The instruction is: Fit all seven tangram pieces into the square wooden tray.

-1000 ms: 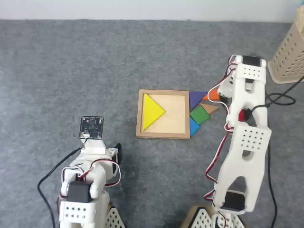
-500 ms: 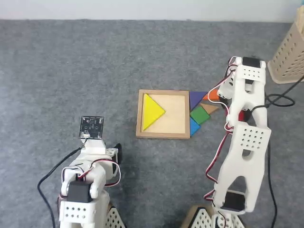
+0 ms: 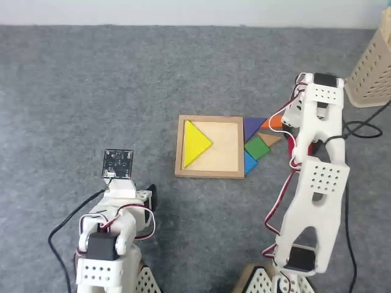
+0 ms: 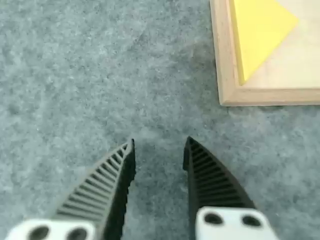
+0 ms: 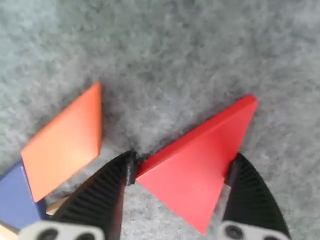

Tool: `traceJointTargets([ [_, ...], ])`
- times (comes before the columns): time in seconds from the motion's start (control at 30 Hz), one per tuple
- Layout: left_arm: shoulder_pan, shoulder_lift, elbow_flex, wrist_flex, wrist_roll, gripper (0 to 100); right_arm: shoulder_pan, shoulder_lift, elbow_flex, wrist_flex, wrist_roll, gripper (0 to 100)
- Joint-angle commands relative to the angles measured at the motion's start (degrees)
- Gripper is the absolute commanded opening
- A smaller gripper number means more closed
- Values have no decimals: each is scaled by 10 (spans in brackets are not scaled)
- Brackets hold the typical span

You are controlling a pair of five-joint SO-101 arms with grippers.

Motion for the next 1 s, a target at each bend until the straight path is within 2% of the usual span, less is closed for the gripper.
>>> traceJointTargets([
  [0.0,-3,-11,-1,-4,4,152,3,-11,-14,9,-7,148],
  [0.5,-3,-11,-1,-4,4,152,0,-137,-11,83,33,141],
  [0.63,-3,-11,-1,-4,4,152,-1,-150,-11,83,60,106],
  [0.77,-3,-11,-1,-4,4,152,4,-162,-11,95,48,115],
  [0.9,-3,-11,-1,-4,4,152,-15,-192,12,98,121,131],
  [0.97,-3,-11,-1,-4,4,152,-26,-220,53,98,246,131],
])
